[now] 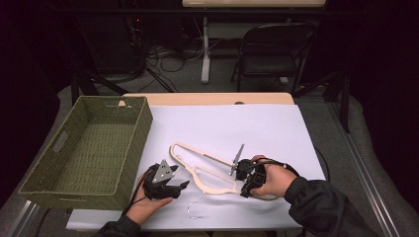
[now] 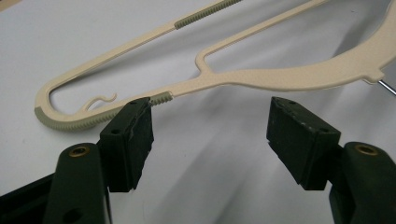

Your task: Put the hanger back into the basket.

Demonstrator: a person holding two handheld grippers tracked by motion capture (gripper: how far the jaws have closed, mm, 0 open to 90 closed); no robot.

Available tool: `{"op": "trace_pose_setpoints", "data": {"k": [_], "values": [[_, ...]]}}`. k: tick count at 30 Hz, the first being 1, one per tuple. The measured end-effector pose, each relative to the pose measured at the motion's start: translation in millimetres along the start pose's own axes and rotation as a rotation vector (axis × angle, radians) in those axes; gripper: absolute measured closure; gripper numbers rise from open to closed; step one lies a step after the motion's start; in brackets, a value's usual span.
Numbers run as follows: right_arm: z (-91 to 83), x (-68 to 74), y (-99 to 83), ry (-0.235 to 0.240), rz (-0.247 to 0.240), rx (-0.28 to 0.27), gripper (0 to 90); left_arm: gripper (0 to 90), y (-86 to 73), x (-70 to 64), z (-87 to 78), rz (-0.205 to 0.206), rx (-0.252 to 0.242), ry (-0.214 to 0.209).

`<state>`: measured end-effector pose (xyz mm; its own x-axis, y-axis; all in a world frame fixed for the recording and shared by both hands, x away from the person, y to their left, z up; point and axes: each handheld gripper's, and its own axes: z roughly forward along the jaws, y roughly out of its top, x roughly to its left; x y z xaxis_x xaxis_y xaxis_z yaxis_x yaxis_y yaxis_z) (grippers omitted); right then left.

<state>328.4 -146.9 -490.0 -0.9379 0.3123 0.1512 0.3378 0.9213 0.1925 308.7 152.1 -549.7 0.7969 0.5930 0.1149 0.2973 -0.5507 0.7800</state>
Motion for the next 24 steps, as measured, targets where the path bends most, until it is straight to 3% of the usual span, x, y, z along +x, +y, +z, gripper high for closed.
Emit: {"op": "trace_pose_setpoints", "data": {"k": [2,3,7,12,14,15,17,21,24], "values": [[-0.2,-0.1,0.0,0.007,0.008,-0.016,80.3,34.2,0.3,-1.0,4.9,0.06,-0.006,0.026],[-0.2,-0.1,0.0,0.007,0.008,-0.016,80.3,35.1,0.3,-1.0,4.9,0.06,-0.006,0.026],[-1.2,-0.3,0.6,0.01,0.009,-0.003,80.3,36.5,0.6,-4.2,8.6,0.134,-0.002,0.054],[-1.2,-0.4,0.2,0.01,0.01,-0.012,80.3,39.9,0.8,-4.4,11.9,0.133,0.024,0.037],[-1.6,-0.3,0.4,0.009,0.009,-0.009,80.3,37.7,0.9,-4.5,14.0,0.155,0.032,0.027],[-1.8,-0.3,0.7,0.007,0.009,-0.008,80.3,35.5,1.4,-6.0,15.9,0.185,0.033,0.026],[-0.8,-0.1,0.7,0.005,0.008,-0.022,80.3,33.2,2.2,-7.5,17.1,0.219,0.03,0.042],[-0.7,0.1,1.3,0.016,0.009,-0.033,80.3,32.3,3.1,-7.5,20.5,0.259,0.022,0.07],[-0.7,0.1,1.6,0.02,0.007,-0.036,80.3,32.3,3.6,-6.5,22.5,0.265,0.008,0.069]]}}
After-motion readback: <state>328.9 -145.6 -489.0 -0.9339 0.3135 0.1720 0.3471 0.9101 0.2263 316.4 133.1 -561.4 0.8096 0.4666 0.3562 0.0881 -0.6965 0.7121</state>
